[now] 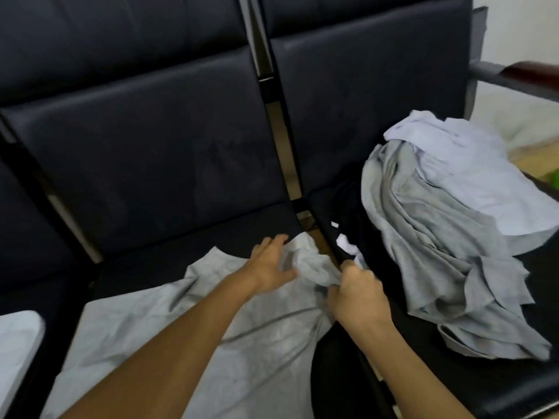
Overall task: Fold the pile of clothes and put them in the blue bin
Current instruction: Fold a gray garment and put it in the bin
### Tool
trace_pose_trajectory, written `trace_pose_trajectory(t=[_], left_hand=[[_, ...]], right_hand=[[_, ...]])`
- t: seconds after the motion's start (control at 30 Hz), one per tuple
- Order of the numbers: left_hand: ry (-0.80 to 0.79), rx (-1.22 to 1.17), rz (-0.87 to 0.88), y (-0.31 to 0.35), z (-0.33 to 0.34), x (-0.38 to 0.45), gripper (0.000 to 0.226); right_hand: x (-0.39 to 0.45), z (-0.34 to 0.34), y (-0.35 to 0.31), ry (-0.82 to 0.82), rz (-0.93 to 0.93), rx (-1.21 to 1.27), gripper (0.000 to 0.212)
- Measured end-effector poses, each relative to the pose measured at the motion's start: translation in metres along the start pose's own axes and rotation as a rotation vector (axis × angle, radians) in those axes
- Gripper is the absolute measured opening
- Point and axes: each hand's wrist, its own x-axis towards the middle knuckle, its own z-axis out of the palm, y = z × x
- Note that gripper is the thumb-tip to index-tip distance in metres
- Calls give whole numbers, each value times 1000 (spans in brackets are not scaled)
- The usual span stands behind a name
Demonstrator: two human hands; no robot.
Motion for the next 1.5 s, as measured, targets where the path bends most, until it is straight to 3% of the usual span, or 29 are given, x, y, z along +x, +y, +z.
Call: trace_pose_trajectory(t=[0.07,0.13,0.2,0.27,0.33,0.43,0.63,0.73,0.9,1.0,1.07,1.17,1.23,1.3,1.37,1.5], left_hand=[[-37,57,-69,12,1,20,91],[-49,71,-91,20,0,34,88],[-29,1,-99,26,-1,44,85],[-36,106,-78,29,0,48,76],[-35,227,-29,33,1,50,57],[-49,147,-25,43,-1,51,18],[-86,137,-27,56,-4,40,35],[-201,122,-33,58,-8,30,45],[-194,263,-19,49,-5,27,19],[-186,271,16,51,-4,20,17],[-91,110,21,45,-5,22,7],[150,-426,-167,38,-17,30,12],[142,-766,-257,41,-32,35,30],[64,-1030,-235,49,-47,38,43],[12,-1105,-193,53,-61,41,48],[-67,-979,-92,54,-87,31,44]], right_hand=[[6,-7,3,-37,110,415,20],[7,-12,0,-136,260,818,18],[8,-15,-1,-248,410,1077,25],[8,-17,-1,-325,473,1195,28],[8,-17,-1,-305,449,1153,25],[11,-14,-1,-54,340,1018,17],[10,-28,-2,292,210,1018,29],[7,-40,-7,277,204,1131,35],[5,-52,-12,93,198,1424,17],[10,-50,-6,136,188,1400,18],[11,-50,0,185,247,1346,30],[13,-50,10,211,303,1363,34],[15,-49,12,236,285,1383,32],[15,-49,11,313,232,1346,34],[12,-51,6,420,127,1262,40],[0,-56,-13,494,-131,1171,43]])
